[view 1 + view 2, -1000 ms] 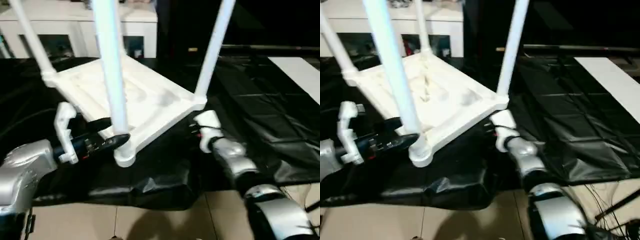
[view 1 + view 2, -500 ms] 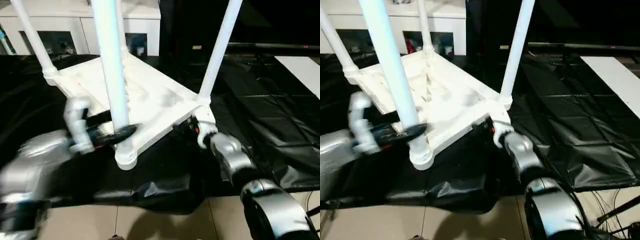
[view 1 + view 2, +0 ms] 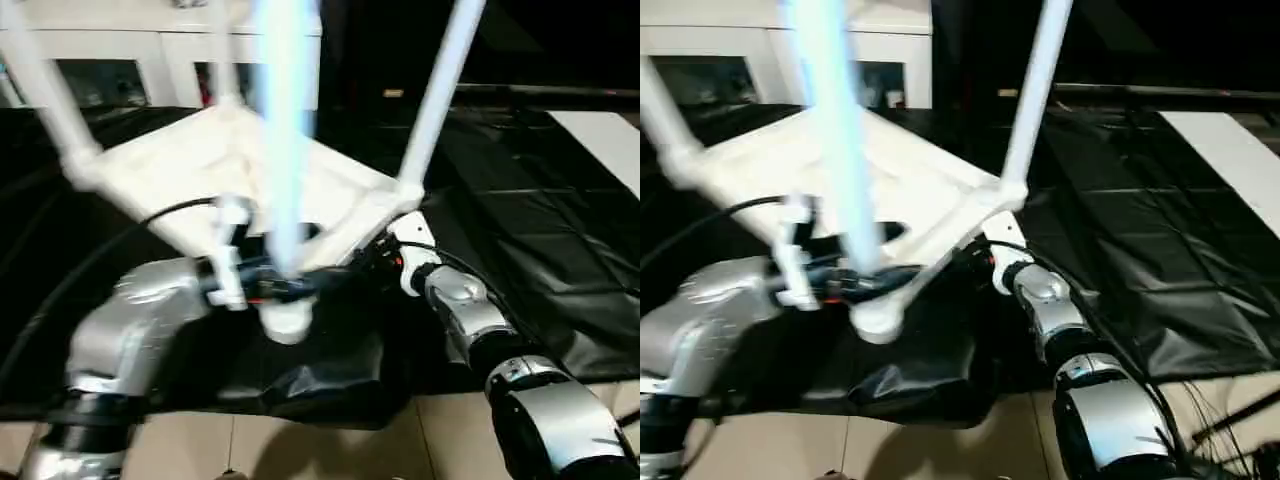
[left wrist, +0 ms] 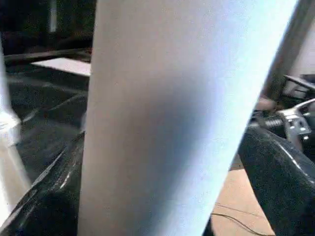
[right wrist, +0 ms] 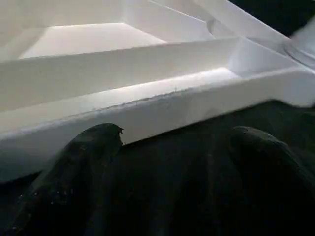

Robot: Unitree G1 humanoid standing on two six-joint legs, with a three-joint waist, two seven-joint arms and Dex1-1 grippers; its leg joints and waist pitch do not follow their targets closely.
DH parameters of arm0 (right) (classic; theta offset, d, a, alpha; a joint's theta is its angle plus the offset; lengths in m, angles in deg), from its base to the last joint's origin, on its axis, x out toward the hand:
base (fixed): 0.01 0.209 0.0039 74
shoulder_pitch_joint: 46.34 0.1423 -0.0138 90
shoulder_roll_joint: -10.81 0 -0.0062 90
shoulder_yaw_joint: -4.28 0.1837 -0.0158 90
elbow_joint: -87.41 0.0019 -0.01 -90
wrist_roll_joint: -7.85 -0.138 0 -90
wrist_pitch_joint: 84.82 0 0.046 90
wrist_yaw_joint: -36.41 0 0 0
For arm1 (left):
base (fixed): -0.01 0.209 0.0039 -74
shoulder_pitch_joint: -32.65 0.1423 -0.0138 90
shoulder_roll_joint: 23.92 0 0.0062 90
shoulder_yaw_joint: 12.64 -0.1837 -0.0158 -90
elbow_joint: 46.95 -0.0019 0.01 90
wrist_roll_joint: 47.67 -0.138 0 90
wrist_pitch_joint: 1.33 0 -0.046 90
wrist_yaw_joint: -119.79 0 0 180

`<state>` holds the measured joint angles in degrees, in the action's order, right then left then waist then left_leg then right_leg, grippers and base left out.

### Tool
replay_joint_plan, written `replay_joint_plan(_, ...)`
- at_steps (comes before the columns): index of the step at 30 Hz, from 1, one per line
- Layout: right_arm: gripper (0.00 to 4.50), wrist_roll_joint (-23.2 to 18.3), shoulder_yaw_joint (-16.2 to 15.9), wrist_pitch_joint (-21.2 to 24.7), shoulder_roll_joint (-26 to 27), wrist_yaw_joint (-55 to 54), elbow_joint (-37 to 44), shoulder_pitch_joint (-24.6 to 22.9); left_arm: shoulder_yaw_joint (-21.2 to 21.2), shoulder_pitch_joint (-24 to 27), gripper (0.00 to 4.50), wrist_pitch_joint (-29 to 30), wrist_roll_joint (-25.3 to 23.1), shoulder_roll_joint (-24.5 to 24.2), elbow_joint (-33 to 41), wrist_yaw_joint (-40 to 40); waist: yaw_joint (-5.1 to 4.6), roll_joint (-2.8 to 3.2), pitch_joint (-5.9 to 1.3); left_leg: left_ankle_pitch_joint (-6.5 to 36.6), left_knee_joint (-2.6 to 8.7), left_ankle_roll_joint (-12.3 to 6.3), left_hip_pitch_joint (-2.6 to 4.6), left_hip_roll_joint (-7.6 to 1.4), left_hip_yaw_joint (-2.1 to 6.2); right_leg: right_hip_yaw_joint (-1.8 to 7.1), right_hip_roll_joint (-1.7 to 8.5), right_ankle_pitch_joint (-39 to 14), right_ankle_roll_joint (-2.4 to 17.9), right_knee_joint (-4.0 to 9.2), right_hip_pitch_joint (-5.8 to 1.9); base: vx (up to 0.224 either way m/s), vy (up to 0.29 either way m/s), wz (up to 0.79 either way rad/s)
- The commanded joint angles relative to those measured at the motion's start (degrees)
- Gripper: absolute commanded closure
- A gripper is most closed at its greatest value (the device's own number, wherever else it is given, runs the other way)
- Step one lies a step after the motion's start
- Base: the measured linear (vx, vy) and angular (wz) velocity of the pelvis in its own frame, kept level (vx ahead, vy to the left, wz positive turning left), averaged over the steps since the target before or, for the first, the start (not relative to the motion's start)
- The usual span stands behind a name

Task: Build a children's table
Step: Rotate table base

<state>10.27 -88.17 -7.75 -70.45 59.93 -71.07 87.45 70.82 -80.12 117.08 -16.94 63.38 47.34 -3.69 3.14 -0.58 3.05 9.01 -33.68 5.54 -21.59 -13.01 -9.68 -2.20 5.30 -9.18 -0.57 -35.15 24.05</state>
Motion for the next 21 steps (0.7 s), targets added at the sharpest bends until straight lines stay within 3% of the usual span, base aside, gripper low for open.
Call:
replay_joint_plan(1,0.29,0.66,-0.95,-0.09,2.13,1.98,0.16,0.16,-2.67,-2.5,0.07,-0.46,-0.38,1.99,1.61,0.33,0.32,0.07,-3.96,16.52,3.98,0.25,0.25,0.94,-1.01,0.85,0.96,-12.5,11.96,3.41,-3.15,0.0,0.0,0.0)
replay_joint_plan(10,0.29,0.65,-2.58,-1.94,3.68,7.59,1.77,-1.16,-4.23,-7.85,0.07,-6.77,-7.82,5.12,-7.57,-5.0,-0.5,-0.04,-3.89,17.94,4.05,-0.4,0.16,0.94,-0.81,0.71,1.04,-15.75,11.61,3.92,-3.22,0.0,0.0,0.0)
replay_joint_plan(11,0.29,0.67,-2.65,-2.04,3.71,7.85,1.85,-1.25,-4.17,-7.96,0.07,-6.81,-7.97,5.17,-7.77,-5.19,-0.42,0.0,-3.9,18.34,3.91,-0.53,0.54,0.9,-0.96,0.82,1.0,-15.39,11.94,3.99,-2.92,0.0,0.0,0.0)
replay_joint_plan(17,0.29,-0.59,-3.29,-2.81,4.33,15.46,3.9,-3.3,-3.81,-8.89,0.07,-8.36,-9.55,6.12,-9.66,-6.07,-0.41,-0.02,-3.91,18.38,4.0,-1.18,0.43,0.79,-0.92,0.75,0.96,-13.82,13.34,3.85,-3.12,0.0,0.0,0.0)
replay_joint_plan(21,0.29,-1.63,-4.7,-3.51,5.16,23.14,6.77,-5.48,-4.69,-9.57,0.07,-10.08,-9.9,7.96,-10.65,-6.59,-0.36,0.17,-3.74,20.09,4.12,-1.62,0.52,0.65,-0.83,0.76,1.04,-15.4,13.24,4.11,-2.99,0.0,0.0,0.0)
